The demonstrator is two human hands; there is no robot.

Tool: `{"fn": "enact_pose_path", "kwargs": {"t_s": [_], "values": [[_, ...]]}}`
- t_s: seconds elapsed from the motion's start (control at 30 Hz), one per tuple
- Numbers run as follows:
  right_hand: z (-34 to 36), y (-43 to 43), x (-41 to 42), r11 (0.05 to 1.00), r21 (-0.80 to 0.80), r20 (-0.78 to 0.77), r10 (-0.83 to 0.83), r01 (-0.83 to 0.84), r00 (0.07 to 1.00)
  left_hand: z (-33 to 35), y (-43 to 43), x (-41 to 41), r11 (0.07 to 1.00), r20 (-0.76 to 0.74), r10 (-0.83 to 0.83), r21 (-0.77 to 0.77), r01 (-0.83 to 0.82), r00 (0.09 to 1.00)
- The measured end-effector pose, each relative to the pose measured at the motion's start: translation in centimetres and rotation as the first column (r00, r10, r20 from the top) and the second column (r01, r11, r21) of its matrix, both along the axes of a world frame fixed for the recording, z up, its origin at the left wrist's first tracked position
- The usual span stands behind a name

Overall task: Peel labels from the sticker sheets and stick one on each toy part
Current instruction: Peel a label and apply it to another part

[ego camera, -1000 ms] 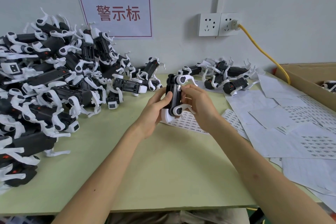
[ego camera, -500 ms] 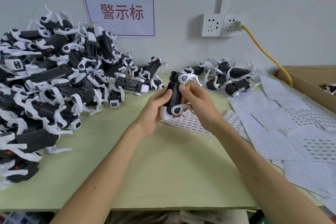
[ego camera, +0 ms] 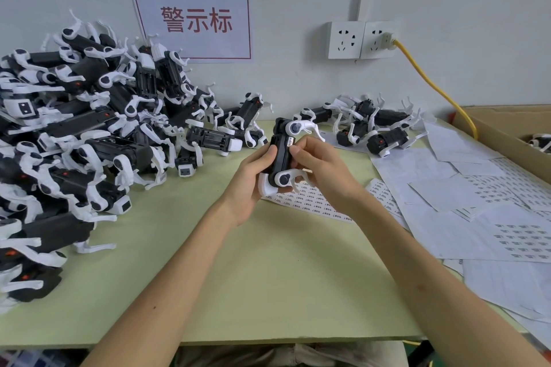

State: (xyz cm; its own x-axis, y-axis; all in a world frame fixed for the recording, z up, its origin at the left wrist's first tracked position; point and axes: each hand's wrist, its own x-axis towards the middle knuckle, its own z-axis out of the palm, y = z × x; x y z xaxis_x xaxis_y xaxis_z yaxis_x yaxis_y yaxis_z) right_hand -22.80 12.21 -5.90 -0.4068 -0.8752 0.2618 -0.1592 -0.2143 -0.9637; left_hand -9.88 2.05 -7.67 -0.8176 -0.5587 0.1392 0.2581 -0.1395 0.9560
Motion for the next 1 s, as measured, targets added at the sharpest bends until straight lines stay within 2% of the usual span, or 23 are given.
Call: {"fn": "enact_pose_path", "kwargs": {"t_s": [0.23,0.5,1.0], "values": [[0.25,-0.01,-0.06,1.000,-0.007,0.127,0.003,-0.002,0.992,0.14,0.28,0.01,0.998,0.012,0.005,-0.067,-0.005,1.000],[-0.06,-0.43,-0.13,1.000,-0.004,0.176,-0.016,0.017,0.984,0.37,0.51,0.16,0.994,0.000,0.018,-0.110,-0.018,1.000],[-0.45,-0.39,-0.70,1.000,-0.024,0.111,0.004,-0.002,0.994,0.49,0.58,0.25,0.994,0.021,0.015,-0.113,-0.013,1.000]]}}
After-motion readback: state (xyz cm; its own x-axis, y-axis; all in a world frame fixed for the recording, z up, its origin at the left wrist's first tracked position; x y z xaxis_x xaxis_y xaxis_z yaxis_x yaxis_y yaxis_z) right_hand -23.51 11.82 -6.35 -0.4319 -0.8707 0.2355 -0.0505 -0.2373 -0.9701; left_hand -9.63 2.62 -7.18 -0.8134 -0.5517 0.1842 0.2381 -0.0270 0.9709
